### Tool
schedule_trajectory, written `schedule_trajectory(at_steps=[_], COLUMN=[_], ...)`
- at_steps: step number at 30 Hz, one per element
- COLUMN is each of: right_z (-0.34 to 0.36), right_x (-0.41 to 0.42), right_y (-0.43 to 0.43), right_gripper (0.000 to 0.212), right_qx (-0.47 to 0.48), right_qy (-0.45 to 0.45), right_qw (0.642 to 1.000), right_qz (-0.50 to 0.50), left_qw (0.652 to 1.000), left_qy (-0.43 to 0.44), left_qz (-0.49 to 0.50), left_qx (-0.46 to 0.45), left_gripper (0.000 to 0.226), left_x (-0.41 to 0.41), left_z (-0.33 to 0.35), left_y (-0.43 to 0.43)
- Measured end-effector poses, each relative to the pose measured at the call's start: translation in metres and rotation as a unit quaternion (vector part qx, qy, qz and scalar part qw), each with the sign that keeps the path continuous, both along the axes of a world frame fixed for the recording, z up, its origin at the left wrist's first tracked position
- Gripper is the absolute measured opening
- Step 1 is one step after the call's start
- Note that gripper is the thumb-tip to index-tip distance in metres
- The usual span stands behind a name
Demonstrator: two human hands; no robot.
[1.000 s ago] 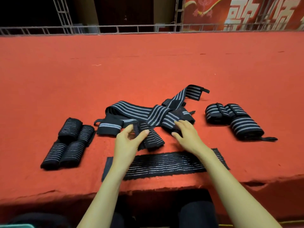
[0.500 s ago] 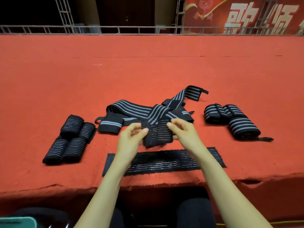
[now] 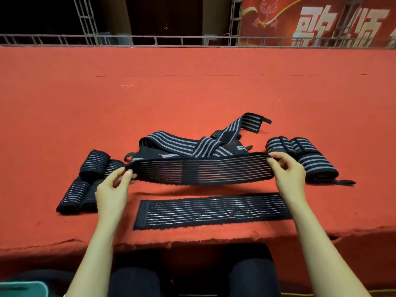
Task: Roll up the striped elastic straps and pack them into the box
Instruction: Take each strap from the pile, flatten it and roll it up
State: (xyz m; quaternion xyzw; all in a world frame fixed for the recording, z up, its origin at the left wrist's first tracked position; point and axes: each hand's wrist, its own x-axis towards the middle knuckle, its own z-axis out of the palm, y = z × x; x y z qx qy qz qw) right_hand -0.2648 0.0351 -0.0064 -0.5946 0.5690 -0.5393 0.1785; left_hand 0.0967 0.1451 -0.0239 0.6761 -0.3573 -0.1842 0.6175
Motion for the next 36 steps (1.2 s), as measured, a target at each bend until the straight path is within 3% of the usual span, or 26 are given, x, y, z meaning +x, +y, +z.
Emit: schedule_trajectory(at_steps=[4, 8, 13, 16, 21, 24, 29, 31, 34, 36], right_z=[-0.008, -0.016, -0.035, -0.043, -0.053, -0.056, -0.053, -0.053, -0.048, -0.042], right_x=[0.001, -0.003, -0.013, -0.007, 0.009, 0.017, 0.02, 0.019, 0.023, 0.025], right_y=[-0.001, 0.006, 0.017, 0.024, 0.024, 0.018, 0.015, 0.014, 0.017, 0.024], right_gripper=[0.018, 0.016, 0.019, 0.01, 0.036, 0.043, 0.051, 0.045, 0.031, 0.04], right_qx=[0.074, 0.122, 0.174, 0.204, 0.175, 0.219, 0.252, 0.265, 0.214, 0.182], right_qy=[-0.07, -0.15, -0.038, 0.006, 0.172, 0.233, 0.241, 0.255, 0.249, 0.211], right_qw=[0.995, 0.981, 0.984, 0.979, 0.969, 0.946, 0.934, 0.928, 0.944, 0.96], right_qz=[0.02, 0.009, -0.01, 0.02, -0.015, -0.043, -0.075, -0.061, -0.013, 0.009], left_qw=[0.992, 0.996, 0.992, 0.991, 0.986, 0.98, 0.985, 0.985, 0.987, 0.993], left_qy=[0.118, 0.078, 0.07, 0.002, -0.061, -0.118, -0.109, -0.11, -0.108, -0.08], left_qz=[-0.031, -0.03, -0.076, -0.075, -0.06, -0.058, -0.039, -0.038, -0.033, -0.02], left_qx=[-0.001, 0.033, 0.071, 0.108, 0.143, 0.152, 0.125, 0.124, 0.111, 0.089], left_gripper=[0.038, 0.003, 0.015, 0.016, 0.02, 0.025, 0.025, 0.024, 0.023, 0.025], left_x=[-0.003, -0.001, -0.002, -0.002, -0.004, -0.008, -0.005, -0.005, -0.011, -0.013], left_z=[-0.004, -0.011, -0.024, -0.034, -0.034, -0.031, -0.03, -0.03, -0.027, -0.024], left_y=[-0.002, 0.005, 0.013, 0.017, 0.02, 0.022, 0.023, 0.024, 0.027, 0.027])
